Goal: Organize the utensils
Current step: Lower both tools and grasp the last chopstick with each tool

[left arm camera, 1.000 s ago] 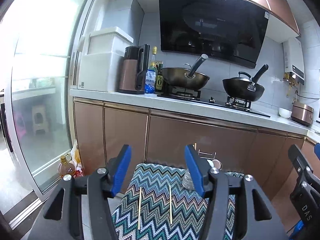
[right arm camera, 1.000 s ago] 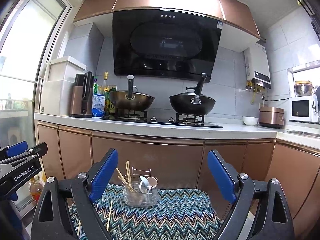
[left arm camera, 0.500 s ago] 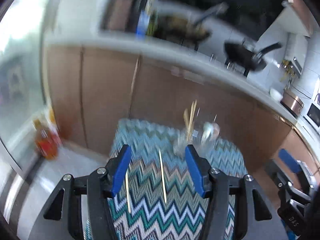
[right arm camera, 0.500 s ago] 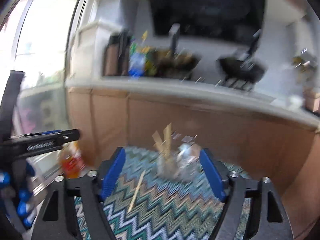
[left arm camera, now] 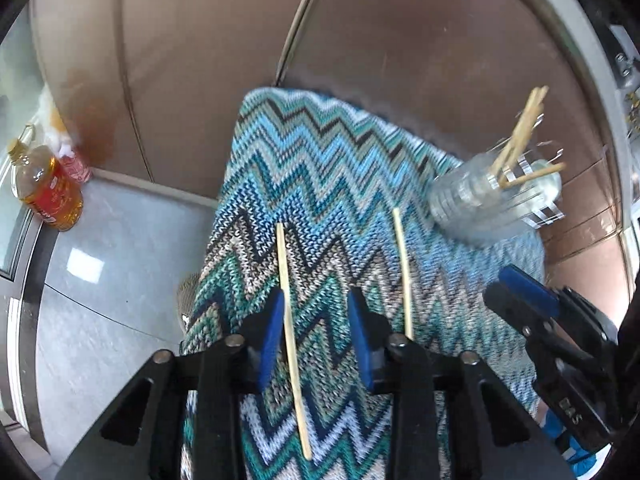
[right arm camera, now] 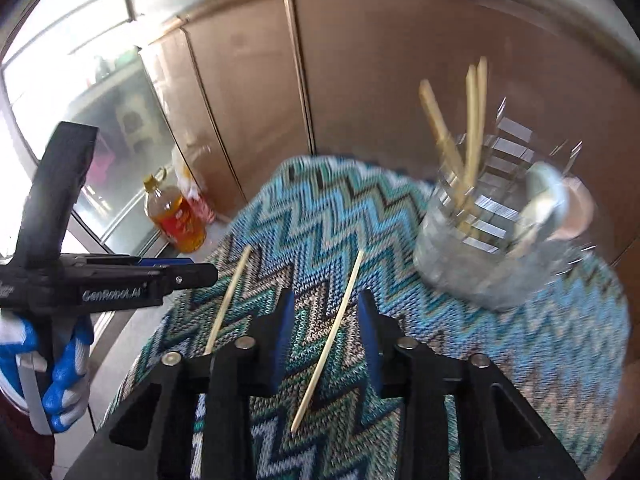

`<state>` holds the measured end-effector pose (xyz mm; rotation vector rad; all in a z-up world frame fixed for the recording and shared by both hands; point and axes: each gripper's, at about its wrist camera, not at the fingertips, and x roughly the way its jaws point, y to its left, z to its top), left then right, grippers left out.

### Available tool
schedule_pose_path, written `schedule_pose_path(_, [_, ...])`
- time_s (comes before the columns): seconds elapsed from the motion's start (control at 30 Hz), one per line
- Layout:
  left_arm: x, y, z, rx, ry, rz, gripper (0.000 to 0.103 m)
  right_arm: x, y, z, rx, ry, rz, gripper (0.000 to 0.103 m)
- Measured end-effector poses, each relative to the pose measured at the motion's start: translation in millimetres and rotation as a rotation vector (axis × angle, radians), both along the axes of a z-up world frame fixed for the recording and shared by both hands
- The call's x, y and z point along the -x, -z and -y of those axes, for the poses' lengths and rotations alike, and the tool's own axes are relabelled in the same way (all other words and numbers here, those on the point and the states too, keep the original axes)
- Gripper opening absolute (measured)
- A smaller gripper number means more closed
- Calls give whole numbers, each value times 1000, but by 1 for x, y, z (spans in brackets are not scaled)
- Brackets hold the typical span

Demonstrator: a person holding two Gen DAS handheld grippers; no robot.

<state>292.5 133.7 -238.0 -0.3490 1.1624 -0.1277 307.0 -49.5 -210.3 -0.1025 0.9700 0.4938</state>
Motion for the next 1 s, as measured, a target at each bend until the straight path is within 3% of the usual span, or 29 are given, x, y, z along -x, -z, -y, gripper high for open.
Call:
schedule_pose_path(0.47, [-36, 45, 2, -28, 29, -124, 16, -56, 56, -17, 16, 0, -177, 18])
schedule_pose_path(1.0, [-42, 54, 0, -43, 50, -150, 7, -77, 91, -30, 57, 11, -237, 8])
